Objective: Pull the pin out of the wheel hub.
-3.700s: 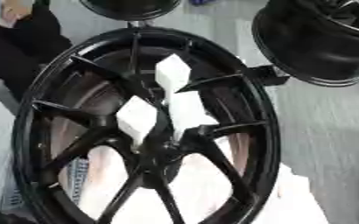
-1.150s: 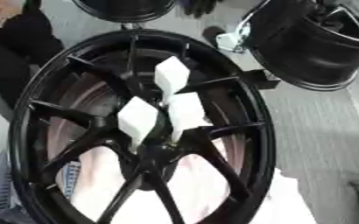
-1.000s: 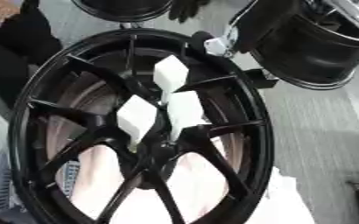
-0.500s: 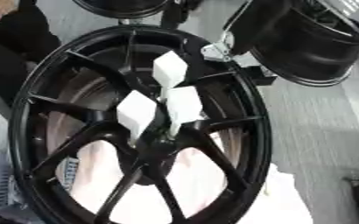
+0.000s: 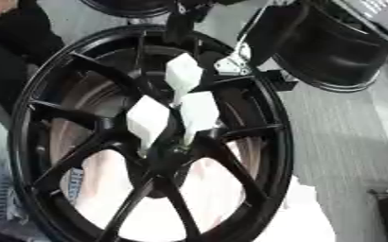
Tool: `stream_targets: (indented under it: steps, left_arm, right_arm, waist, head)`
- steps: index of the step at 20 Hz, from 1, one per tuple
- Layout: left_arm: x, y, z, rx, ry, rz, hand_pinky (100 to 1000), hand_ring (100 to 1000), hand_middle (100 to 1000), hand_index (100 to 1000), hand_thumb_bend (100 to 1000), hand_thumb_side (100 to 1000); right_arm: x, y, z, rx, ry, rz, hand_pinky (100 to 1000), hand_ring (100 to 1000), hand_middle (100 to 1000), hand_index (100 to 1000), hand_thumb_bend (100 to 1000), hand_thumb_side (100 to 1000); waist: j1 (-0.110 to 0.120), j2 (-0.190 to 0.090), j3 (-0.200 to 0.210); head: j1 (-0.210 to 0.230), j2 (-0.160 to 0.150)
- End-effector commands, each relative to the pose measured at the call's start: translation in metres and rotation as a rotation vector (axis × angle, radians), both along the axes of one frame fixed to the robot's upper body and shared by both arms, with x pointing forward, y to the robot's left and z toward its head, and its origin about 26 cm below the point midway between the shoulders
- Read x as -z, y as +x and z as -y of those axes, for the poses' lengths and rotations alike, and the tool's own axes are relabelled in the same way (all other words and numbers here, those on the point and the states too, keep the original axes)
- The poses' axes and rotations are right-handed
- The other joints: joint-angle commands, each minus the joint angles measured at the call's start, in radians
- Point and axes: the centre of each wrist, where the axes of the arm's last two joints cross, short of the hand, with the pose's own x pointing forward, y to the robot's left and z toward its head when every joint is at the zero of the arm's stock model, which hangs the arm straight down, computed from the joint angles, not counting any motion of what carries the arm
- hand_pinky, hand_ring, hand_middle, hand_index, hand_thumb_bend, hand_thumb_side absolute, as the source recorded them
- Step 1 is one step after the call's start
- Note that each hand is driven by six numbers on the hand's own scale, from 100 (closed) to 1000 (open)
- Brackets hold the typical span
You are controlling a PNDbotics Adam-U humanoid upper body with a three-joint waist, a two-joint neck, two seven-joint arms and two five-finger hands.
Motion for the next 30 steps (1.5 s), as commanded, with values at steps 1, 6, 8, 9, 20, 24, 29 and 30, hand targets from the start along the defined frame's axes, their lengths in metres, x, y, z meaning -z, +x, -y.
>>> stream_targets:
  steps: [1,6,8,9,20,24,29,30]
  left_arm:
    - [-0.009,-0.002,0.0,0.006,0.017,0.031,718,573,593,752,154,412]
    - [-0.009,-0.002,0.0,0.007,0.016,0.031,717,570,589,752,154,413]
    - [-0.009,-0.002,0.0,0.007,0.015,0.032,717,569,588,752,155,413]
    - [-0.009,-0.002,0.0,0.007,0.014,0.032,717,569,588,752,155,413]
    - [-0.01,-0.001,0.001,0.008,0.012,0.037,716,563,582,751,154,417]
    - [-0.01,-0.001,0.001,0.007,0.012,0.039,716,562,581,751,153,417]
    - [-0.011,-0.001,0.001,0.004,0.011,0.042,716,561,579,751,150,417]
    - [-0.011,-0.001,0.001,0.004,0.011,0.042,716,560,579,751,150,417]
  right_arm:
    - [-0.009,-0.006,-0.001,-0.003,-0.005,0.047,920,871,786,881,181,243]
    - [-0.006,-0.004,-0.002,0.01,-0.016,0.071,928,876,797,888,213,267]
    - [-0.005,-0.002,-0.001,0.014,-0.021,0.075,929,876,797,889,220,267]
    - [-0.004,-0.001,-0.001,0.016,-0.023,0.078,929,876,798,889,218,251]
    - [0.001,0.007,-0.001,0.034,-0.03,0.078,925,872,794,885,250,227]
    - [0.003,0.008,-0.002,0.028,-0.03,0.069,923,872,793,884,243,233]
    - [0.007,0.011,0.0,0.03,-0.04,0.051,922,872,792,883,246,244]
    - [0.008,0.012,0.0,0.032,-0.041,0.049,921,872,791,882,241,245]
  waist:
    - [0.009,-0.014,0.001]
    - [0.007,-0.011,0.004]
    - [0.007,-0.009,0.006]
    - [0.006,-0.008,0.007]
    - [0.0,0.007,0.017]
    - [-0.003,0.01,0.019]
    - [-0.005,0.013,0.022]
    - [-0.006,0.013,0.022]
  head:
    - [-0.006,0.001]
    - [-0.011,0.005]
    - [-0.013,0.006]
    - [-0.013,0.006]
    - [-0.02,0.009]
    - [-0.023,0.012]
    - [-0.025,0.015]
    - [-0.025,0.015]
